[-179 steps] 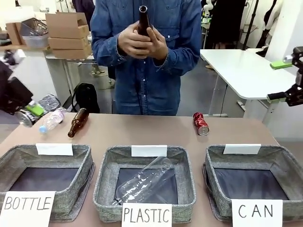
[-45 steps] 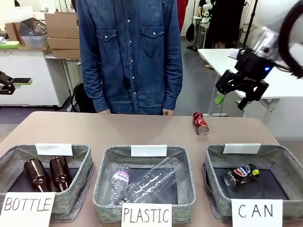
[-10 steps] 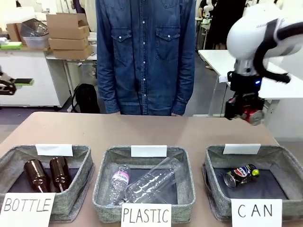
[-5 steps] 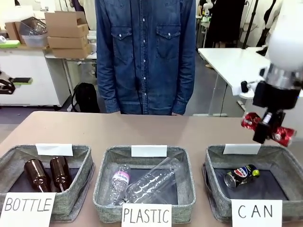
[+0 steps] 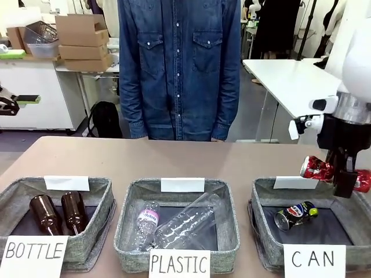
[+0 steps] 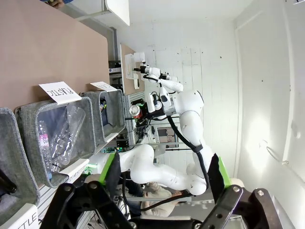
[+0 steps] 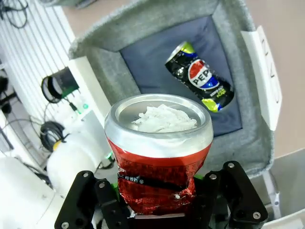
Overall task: Sort the can waste into the basket.
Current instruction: Pick up the can waste from the table and place it in the right Fabric basket.
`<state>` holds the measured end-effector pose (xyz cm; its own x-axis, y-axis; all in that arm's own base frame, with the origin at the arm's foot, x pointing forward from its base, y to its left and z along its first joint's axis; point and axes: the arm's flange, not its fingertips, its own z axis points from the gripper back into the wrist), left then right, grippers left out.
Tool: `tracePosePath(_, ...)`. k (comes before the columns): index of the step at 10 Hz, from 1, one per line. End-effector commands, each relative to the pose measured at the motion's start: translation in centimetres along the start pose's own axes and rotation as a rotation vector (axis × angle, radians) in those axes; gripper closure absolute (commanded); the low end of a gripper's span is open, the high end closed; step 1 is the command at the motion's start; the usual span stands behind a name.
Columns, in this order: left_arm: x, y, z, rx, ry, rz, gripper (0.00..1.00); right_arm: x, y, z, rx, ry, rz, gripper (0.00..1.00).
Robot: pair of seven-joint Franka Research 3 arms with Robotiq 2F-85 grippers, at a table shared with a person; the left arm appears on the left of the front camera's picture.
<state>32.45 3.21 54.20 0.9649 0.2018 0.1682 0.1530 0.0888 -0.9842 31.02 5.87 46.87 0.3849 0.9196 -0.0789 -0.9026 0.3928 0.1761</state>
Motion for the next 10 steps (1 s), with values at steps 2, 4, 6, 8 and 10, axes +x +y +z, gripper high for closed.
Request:
tracePosePath(2, -0.33, -0.36, 0.05, 0.003, -0.003, 0.014, 0.04, -0.39, -0.34, 0.19, -0.015, 0.002, 0.014, 0.82)
tracePosePath(4, -0.33, -0.36, 0.05, 0.003, -0.003, 0.014, 0.04, -0.45, -0.36, 0.26, 0.011, -0.017, 0.015, 0.41)
tracePosePath(6, -0.33, -0.36, 0.05, 0.003, -0.003, 0.014, 0.04, -0.40, -0.38, 0.29, 0.020, -0.027, 0.015, 0.01)
tracePosePath(8, -0.33, -0.36, 0.05, 0.003, -0.003, 0.014, 0.04, -0.49, -0.58, 0.26, 0.046, -0.049, 0.016, 0.00)
tracePosePath(10, -0.33, -0.36, 0.05, 0.003, -0.003, 0.014, 0.04, -0.58, -0.65, 0.23, 0.052, -0.056, 0.021, 0.06)
